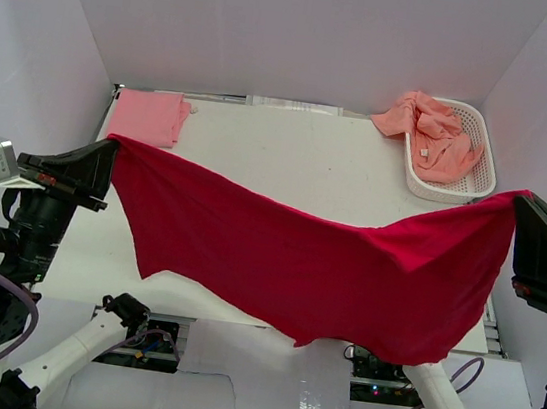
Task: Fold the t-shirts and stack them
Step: Flatten out the tshirt
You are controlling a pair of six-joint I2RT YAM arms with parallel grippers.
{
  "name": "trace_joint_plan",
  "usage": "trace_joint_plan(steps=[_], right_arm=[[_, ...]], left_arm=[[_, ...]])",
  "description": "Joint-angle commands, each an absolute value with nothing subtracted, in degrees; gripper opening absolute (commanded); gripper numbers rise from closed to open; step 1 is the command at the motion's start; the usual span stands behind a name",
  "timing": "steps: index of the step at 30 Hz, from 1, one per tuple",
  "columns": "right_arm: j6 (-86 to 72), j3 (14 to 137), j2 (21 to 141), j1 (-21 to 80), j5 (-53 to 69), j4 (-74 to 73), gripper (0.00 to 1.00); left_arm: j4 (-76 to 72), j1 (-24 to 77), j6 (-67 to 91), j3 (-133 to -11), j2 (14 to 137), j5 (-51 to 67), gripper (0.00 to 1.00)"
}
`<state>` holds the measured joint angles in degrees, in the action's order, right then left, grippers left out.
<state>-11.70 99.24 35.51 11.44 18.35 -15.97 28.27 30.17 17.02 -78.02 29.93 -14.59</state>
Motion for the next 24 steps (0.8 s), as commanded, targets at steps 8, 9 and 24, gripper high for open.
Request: trace_joint_plan(steps=[8, 9, 24], right_arm=[[-19.9, 82.5, 47.6, 11.1, 19.2, -12.7, 0.08], [-20.3, 80.4, 49.2, 11.1, 19.4, -12.3, 0.08], [-21.4, 73.3, 85.9, 10.6, 21.1, -0.9, 0.08]], left_arm=[[25.2, 30.2, 21.3, -64.4, 30.2, -19.9, 0.0], [25.7, 30.2, 22.6, -61.5, 32.3, -21.0, 0.0], [9.2, 27.3, 32.5, -49.0, 60.7, -32.7, 0.0]])
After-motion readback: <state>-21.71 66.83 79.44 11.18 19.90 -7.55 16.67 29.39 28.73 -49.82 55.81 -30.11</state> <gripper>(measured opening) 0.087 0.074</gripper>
